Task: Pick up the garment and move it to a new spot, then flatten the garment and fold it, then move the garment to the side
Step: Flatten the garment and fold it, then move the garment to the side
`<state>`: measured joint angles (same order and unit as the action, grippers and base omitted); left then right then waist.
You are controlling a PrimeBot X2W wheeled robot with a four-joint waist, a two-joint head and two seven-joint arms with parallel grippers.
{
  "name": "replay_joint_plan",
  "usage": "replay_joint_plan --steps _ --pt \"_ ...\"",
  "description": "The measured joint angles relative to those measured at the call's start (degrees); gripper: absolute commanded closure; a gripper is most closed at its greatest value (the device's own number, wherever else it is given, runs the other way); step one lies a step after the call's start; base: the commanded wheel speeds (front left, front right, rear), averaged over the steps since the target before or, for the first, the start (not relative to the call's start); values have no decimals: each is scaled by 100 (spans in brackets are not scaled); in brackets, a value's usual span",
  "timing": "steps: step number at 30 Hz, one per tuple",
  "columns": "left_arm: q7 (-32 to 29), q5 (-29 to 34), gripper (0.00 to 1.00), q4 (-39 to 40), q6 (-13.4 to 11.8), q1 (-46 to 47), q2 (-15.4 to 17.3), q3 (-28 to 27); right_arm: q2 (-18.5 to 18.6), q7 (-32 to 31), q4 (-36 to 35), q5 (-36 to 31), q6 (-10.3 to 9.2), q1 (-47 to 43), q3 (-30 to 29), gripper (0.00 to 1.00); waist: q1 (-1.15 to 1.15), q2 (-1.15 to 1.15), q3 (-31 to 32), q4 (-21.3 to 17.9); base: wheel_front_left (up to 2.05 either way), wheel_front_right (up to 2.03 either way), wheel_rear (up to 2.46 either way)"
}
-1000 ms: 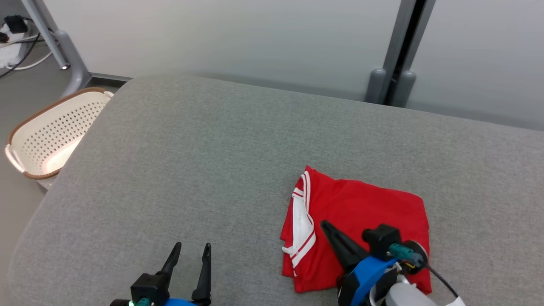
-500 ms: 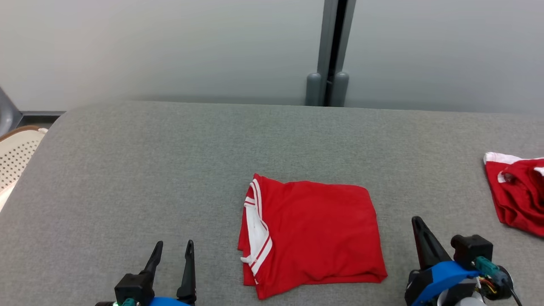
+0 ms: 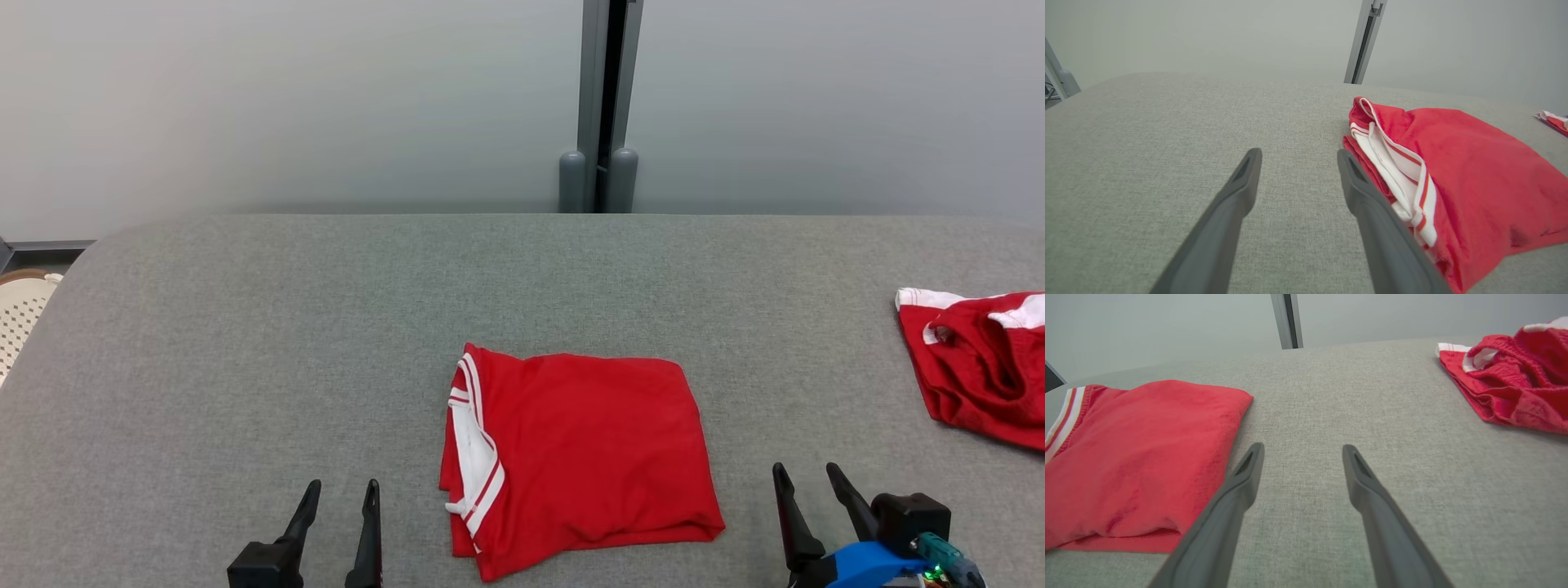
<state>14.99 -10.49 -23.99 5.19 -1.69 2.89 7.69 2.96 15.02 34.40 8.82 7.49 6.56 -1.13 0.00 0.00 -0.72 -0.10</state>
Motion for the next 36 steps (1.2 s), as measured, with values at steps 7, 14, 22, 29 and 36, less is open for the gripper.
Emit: replay_joint_plan --steps 7,14,22,29,36 --pt "0 -29 0 12 41 2 1 66 -1 0 225 289 -1 274 322 0 0 0 -54 140 0 0 0" --pt "0 -55 0 -11 75 99 0 185 -7 1 1037 692 0 1127 802 0 0 0 -217 367 0 0 0" --pt "0 -71 0 -113 108 179 1 257 20 -337 2482 1114 -1 1779 1294 0 0 0 -375 650 0 0 0" --pt "0 -60 0 -123 108 178 3 174 10 -86 2821 1449 5 1987 1659 100 0 0 -433 583 0 0 0" --pt "0 -108 0 -87 142 133 1 129 -86 29 2983 1352 38 2106 1475 100 0 0 -517 -106 0 0 0"
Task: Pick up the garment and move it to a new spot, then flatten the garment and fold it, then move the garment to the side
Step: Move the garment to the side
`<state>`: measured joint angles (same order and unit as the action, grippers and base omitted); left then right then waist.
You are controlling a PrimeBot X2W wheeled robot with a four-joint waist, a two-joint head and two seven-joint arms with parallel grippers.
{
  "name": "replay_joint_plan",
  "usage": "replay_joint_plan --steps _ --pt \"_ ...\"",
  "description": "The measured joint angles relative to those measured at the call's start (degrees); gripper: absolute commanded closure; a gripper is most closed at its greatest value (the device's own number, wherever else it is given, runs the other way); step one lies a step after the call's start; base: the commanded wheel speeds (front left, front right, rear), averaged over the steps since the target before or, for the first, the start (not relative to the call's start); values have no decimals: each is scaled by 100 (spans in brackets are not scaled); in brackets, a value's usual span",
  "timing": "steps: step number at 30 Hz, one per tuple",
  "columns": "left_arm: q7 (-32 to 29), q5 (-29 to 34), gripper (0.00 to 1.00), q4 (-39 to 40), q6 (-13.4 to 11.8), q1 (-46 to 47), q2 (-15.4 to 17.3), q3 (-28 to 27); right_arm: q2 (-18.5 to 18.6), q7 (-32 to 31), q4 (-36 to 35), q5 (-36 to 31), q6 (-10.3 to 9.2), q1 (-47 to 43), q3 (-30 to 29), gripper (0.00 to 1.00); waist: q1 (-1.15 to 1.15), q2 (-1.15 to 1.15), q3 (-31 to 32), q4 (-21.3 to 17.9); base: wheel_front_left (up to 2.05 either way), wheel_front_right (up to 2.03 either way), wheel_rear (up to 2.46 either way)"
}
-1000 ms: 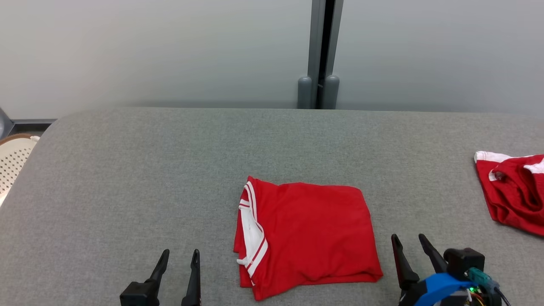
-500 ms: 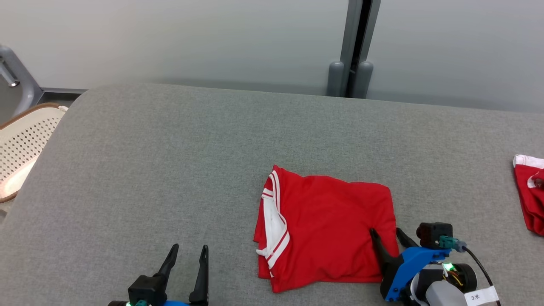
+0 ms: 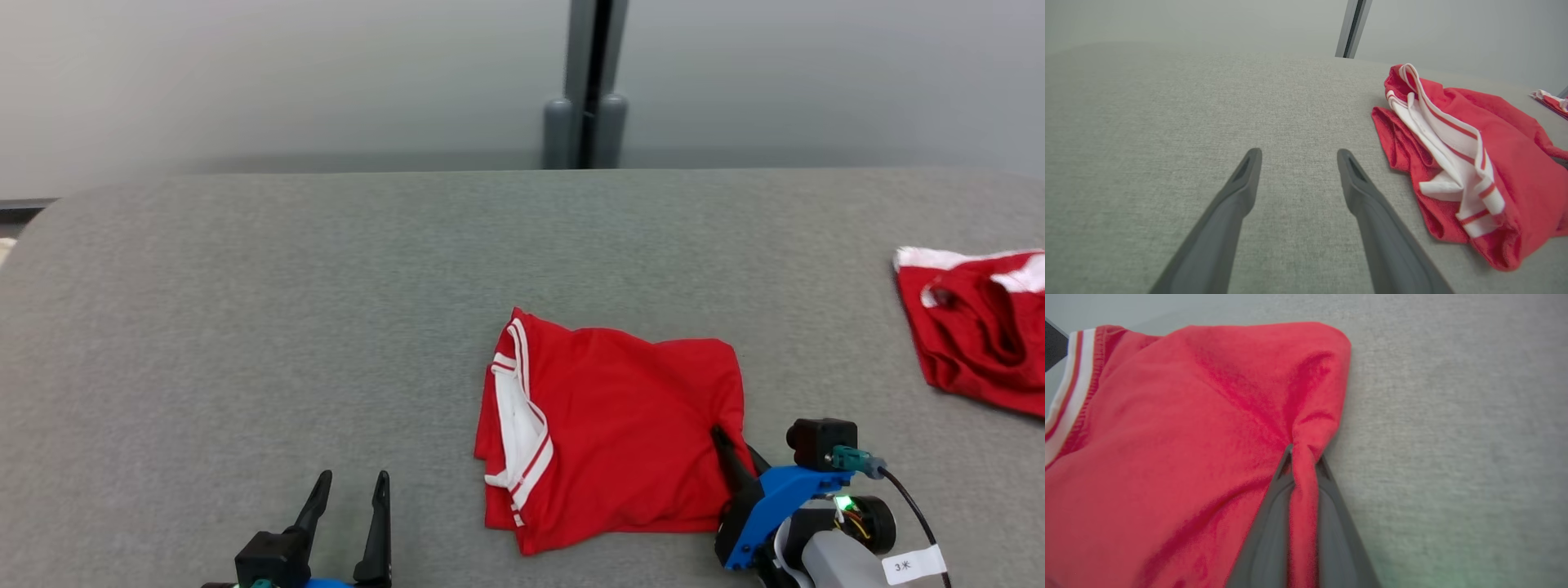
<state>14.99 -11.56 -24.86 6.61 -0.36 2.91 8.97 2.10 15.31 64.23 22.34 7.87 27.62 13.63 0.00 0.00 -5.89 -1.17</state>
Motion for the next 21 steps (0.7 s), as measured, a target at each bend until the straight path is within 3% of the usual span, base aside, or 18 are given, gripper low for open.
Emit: replay_joint_plan --steps 9,10,16,21 --pt "0 -197 0 67 48 97 0 315 33 -1 -250 -635 -4 -266 -742 100 0 0 -62 -1209 0 0 0" --pt "0 -212 0 70 52 184 -2 454 45 -3 -355 -881 -21 -437 -991 100 0 0 -60 -1793 0 0 0" --pt "0 -166 0 59 81 244 -2 577 58 -11 -419 -909 -31 -565 -1080 100 0 0 -65 -2277 0 0 0" --pt "0 -257 0 67 82 280 -3 577 59 -19 -461 -872 -32 -566 -1172 100 0 0 -81 -2463 0 0 0"
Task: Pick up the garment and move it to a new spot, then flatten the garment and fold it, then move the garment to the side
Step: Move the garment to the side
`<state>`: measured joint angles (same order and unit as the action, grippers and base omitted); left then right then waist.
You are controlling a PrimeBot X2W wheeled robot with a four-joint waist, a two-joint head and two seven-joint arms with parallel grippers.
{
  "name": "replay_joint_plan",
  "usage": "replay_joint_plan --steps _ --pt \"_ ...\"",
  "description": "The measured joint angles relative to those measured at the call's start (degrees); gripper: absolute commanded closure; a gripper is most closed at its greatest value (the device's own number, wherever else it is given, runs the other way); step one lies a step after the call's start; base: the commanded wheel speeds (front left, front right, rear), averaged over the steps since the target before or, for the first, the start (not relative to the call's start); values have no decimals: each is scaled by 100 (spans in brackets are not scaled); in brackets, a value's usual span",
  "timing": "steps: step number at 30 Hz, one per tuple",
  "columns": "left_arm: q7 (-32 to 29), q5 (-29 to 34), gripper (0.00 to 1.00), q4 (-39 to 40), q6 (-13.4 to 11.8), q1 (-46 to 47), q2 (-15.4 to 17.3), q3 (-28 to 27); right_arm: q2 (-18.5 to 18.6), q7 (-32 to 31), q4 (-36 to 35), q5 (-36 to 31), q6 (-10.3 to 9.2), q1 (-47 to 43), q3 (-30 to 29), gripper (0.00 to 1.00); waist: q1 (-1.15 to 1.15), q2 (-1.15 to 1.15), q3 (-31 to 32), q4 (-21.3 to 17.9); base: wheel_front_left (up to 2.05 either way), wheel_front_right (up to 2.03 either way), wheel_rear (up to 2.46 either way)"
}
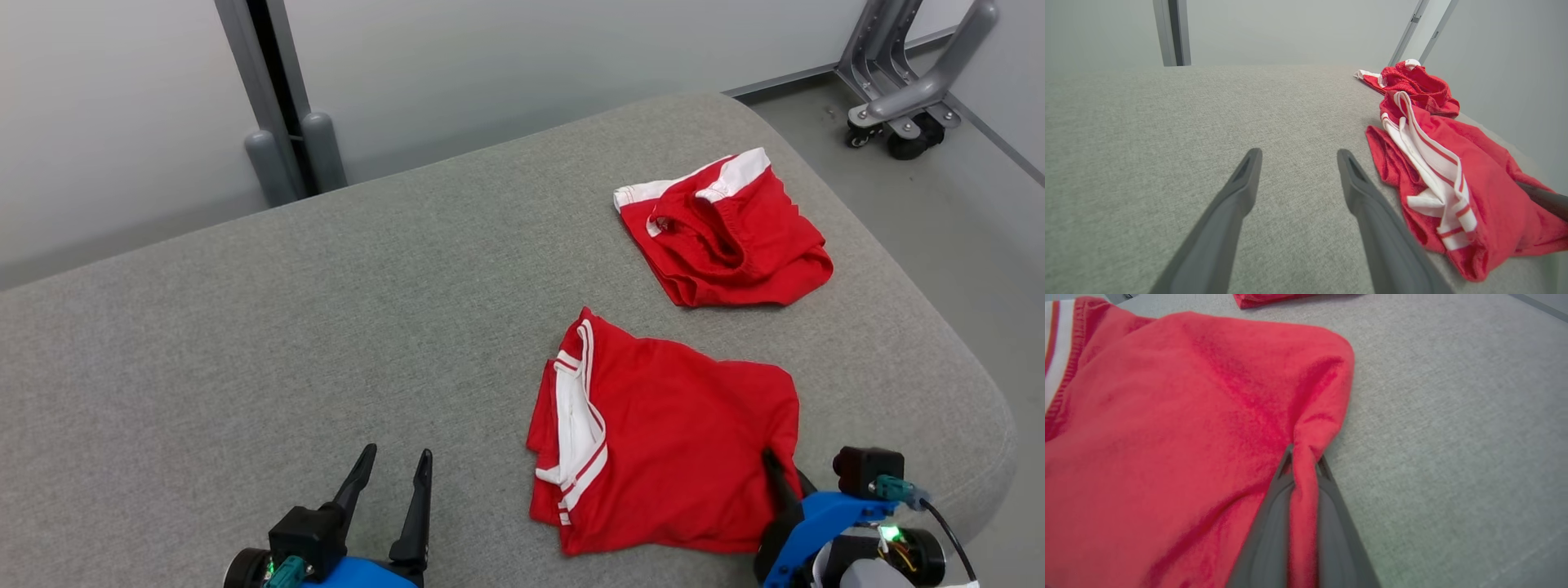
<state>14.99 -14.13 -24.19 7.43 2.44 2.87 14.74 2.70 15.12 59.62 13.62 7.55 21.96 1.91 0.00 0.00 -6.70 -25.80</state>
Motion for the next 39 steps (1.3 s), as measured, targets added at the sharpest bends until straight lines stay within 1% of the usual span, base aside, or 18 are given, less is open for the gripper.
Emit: replay_joint_plan --steps 5,11,13,16,18,20,23,26,28,31,34,36,39 --pt "0 3 0 -31 0 5 -1 -23 8 -2 -222 -219 -7 376 7 100 0 0 -95 8 0 0 0" --pt "0 80 0 -37 0 78 14 -114 34 -3 -337 -641 -5 1432 103 100 0 0 -255 199 0 0 0" --pt "0 104 0 -36 0 122 29 -115 103 -21 -278 -805 -5 1803 38 100 0 0 -306 302 0 0 0" --pt "0 104 0 -35 0 156 34 -101 323 -102 -104 -1110 -5 2309 -182 100 0 0 -385 478 0 0 0" --pt "0 103 0 -25 0 203 34 -82 536 -178 35 -1324 -5 2565 -489 100 0 0 -425 620 0 0 0" --pt "1 102 0 9 0 279 38 -67 828 -258 130 -1633 -5 2731 -896 100 0 0 -475 772 0 0 0" --pt "0 102 0 16 0 314 70 -77 1201 -392 176 -2102 -5 2850 -1718 100 0 0 -587 963 0 0 0" --pt "0 104 0 14 0 350 133 -71 1427 -560 53 -2691 -5 2824 -2674 100 0 0 -703 1126 0 0 0" --pt "0 118 0 9 0 367 159 -92 1428 -656 -151 -3101 -5 2754 -3271 0 0 0 -762 1223 0 0 0" --pt "0 134 0 -1 0 372 169 -158 1152 -619 -488 -3667 -5 2601 -3975 0 0 0 -818 1314 0 0 0" --pt "0 171 0 -7 0 383 181 -234 847 -481 -736 -4121 -5 2511 -4446 0 0 0 -799 1325 0 0 0" --pt "0 212 0 -2 0 392 182 -298 665 -323 -803 -4301 -5 2471 -4602 0 0 0 -773 1315 0 0 0" --pt "0 258 0 4 0 393 181 -398 379 -130 -738 -4436 -5 2467 -4547 0 0 0 -726 1287 0 0 0"
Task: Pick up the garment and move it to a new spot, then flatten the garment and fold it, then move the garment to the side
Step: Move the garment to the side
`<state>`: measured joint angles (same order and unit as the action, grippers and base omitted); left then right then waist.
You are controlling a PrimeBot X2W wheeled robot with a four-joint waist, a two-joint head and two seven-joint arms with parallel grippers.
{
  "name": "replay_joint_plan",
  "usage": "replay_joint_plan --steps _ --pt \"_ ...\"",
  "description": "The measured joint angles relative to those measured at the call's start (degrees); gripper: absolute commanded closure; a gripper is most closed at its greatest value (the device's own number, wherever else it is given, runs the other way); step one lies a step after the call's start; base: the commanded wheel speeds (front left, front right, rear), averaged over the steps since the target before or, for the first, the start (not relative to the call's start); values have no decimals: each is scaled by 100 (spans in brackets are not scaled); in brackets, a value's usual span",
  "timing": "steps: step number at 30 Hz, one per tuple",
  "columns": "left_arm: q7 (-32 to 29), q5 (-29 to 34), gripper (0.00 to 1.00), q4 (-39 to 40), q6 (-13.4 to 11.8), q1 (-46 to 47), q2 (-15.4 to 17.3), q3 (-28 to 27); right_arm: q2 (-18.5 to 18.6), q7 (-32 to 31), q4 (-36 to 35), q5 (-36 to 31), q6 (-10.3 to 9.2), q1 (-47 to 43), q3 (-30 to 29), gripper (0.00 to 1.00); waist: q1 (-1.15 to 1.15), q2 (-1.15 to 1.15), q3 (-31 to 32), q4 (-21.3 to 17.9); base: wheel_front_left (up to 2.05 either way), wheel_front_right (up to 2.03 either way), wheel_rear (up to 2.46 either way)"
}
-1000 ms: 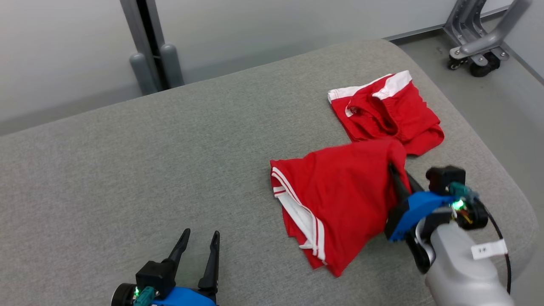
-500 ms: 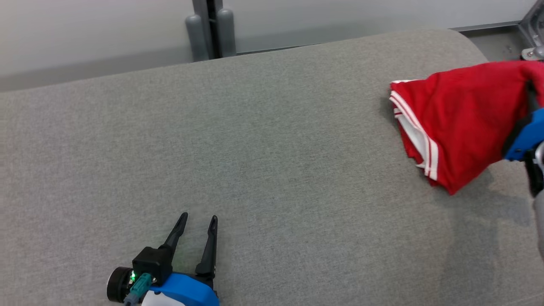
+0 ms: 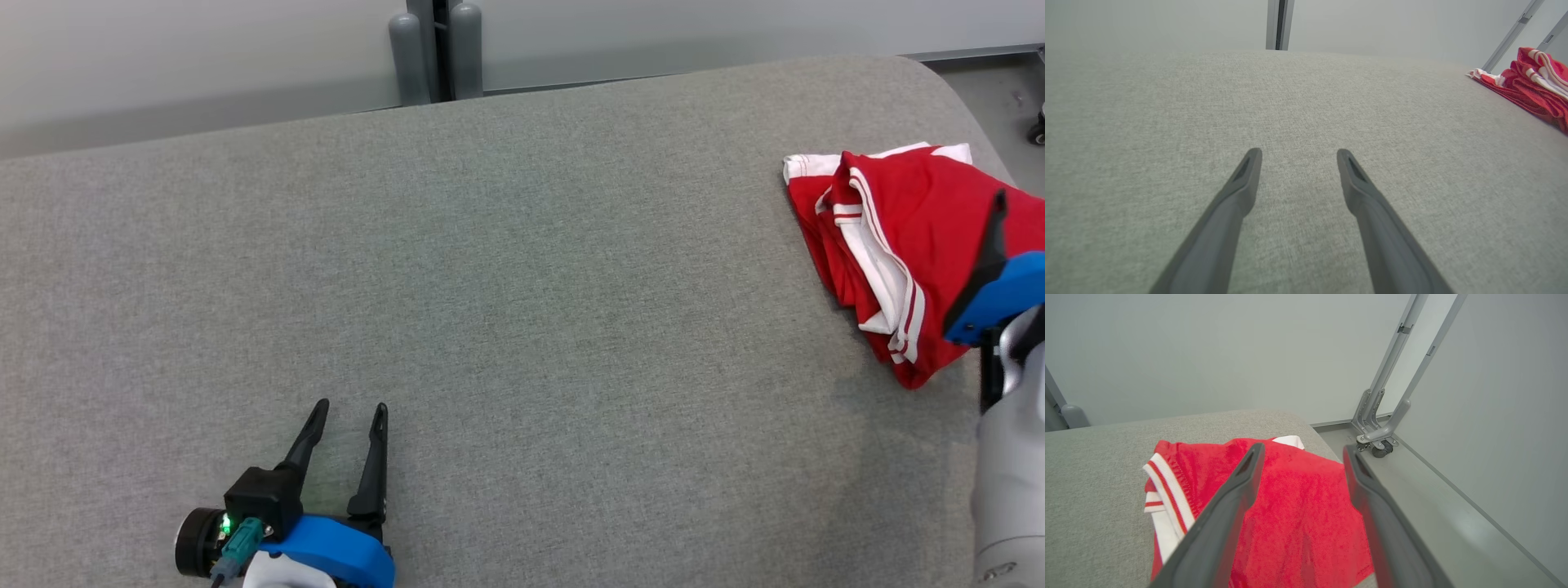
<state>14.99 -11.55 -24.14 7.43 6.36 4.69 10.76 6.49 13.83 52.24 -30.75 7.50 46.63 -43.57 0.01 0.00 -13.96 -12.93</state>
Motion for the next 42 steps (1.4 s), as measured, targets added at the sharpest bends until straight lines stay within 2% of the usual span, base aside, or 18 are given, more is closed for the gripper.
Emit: replay_joint_plan --steps 5,8,14,17,20,26,42 --pt "0 59 0 37 0 -1 -13 -156 -277 109 51 252 0 -132 636 0 0 0 77 -38 0 0 0" --pt "0 98 0 44 0 -1 -43 -258 -338 118 -188 869 0 -408 1269 0 0 0 119 -23 0 0 0" --pt "0 103 0 42 0 -18 -103 -372 -370 118 -720 2735 0 -1271 3031 0 0 0 228 107 0 0 0" --pt "0 105 0 31 0 -44 -121 -439 -363 118 -1044 3421 -1 -1797 3559 0 -1 0 302 207 0 0 0" --pt "0 124 0 29 0 -92 -140 -494 -364 119 -1344 3746 0 -2180 3874 0 -1 0 387 321 0 0 0" --pt "0 147 0 -16 0 -192 -160 -653 -367 119 -1605 4036 -1 -2761 4081 0 -1 0 568 585 0 0 0" --pt "0 -96 0 -111 -94 -536 -174 -850 -365 120 -1967 4168 -1 -3345 4233 0 -1 0 1106 1180 0 0 0"
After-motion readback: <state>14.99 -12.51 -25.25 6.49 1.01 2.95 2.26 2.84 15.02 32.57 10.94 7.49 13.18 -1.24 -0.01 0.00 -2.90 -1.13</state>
